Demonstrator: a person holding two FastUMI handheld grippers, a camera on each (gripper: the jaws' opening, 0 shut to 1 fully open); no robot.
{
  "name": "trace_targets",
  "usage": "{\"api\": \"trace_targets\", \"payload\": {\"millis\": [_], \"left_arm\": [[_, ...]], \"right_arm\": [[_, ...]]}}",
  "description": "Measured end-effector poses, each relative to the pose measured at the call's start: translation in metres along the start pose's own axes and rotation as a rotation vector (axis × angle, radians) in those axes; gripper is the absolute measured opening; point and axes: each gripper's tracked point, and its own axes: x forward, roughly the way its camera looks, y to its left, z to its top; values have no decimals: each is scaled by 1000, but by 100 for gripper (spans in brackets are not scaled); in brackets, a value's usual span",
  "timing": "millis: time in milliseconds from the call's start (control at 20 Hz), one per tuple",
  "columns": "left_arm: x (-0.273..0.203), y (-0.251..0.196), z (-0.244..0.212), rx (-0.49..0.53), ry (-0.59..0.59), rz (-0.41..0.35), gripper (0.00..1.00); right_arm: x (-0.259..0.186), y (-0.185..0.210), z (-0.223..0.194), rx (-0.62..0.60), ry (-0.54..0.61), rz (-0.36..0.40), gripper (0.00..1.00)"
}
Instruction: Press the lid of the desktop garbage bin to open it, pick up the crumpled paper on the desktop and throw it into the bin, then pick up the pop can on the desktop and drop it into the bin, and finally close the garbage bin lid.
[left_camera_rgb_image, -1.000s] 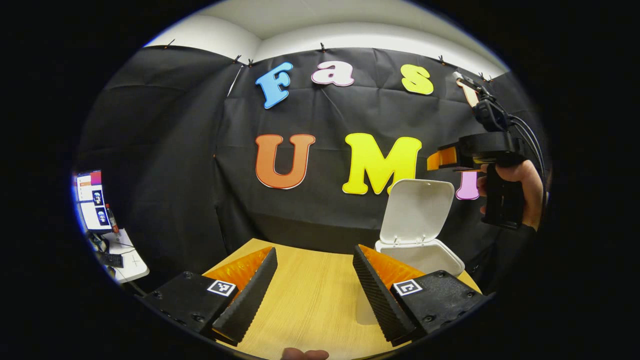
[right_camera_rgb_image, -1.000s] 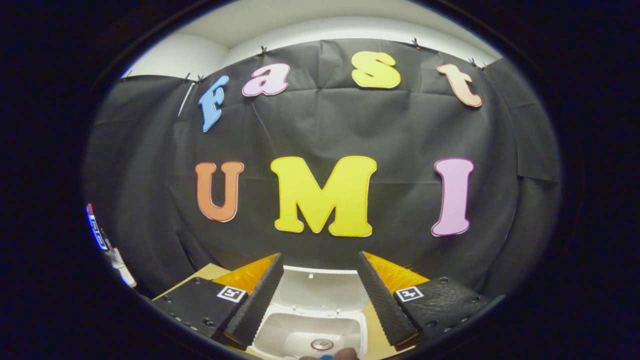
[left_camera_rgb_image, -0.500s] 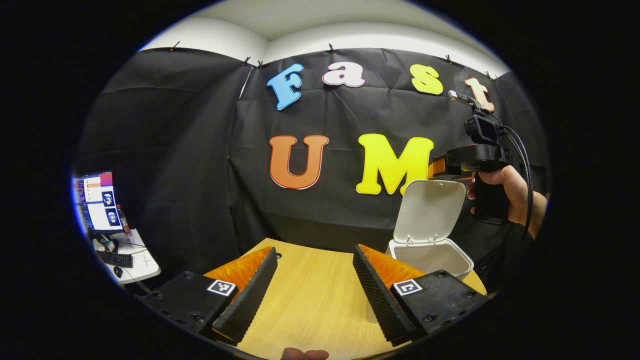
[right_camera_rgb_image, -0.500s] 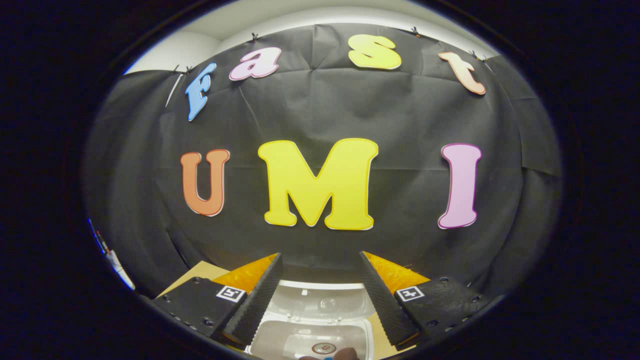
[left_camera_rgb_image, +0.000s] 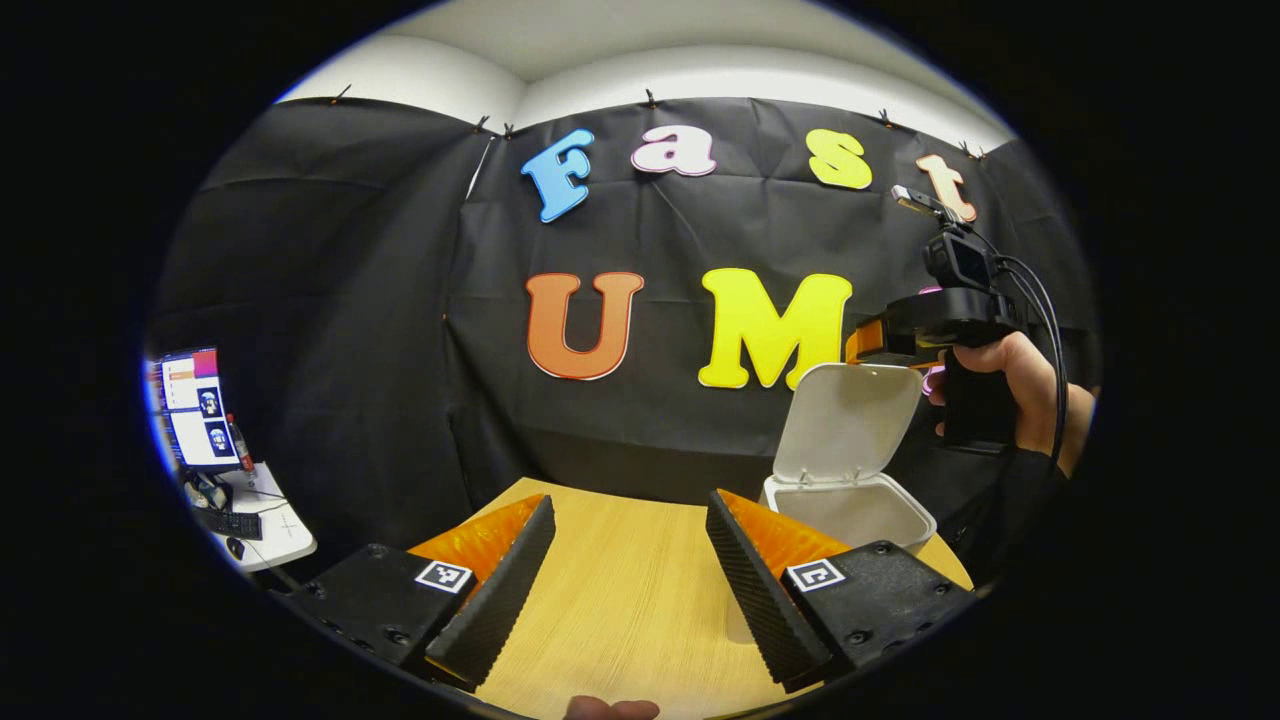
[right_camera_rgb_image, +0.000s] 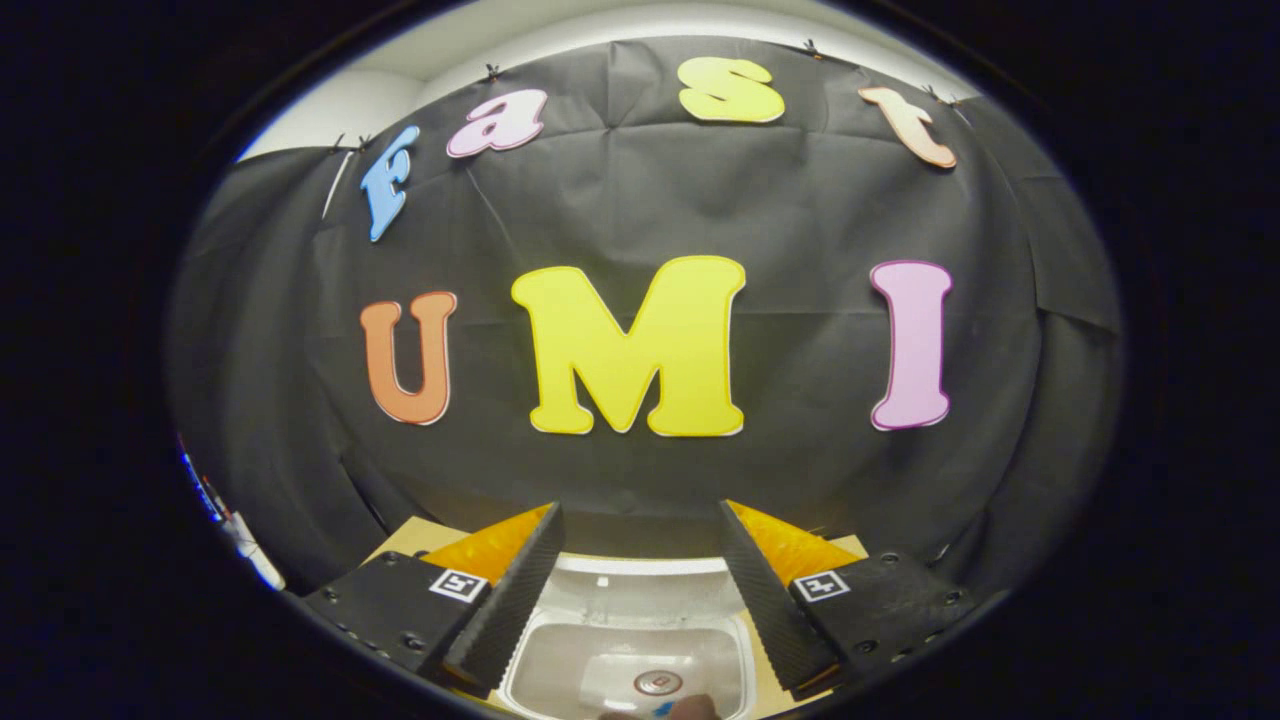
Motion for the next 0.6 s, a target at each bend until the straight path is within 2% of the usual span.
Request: {"api": "trace_targets", "payload": {"millis": [200, 600], "left_arm": [[-9, -8, 5, 45, -21, -41, 98], [-22, -7, 7, 4, -28, -65, 98]], "right_arm": [[-26, 0, -31, 5, 28, 3, 94], [-66, -8, -119, 14, 150, -22, 95]]}}
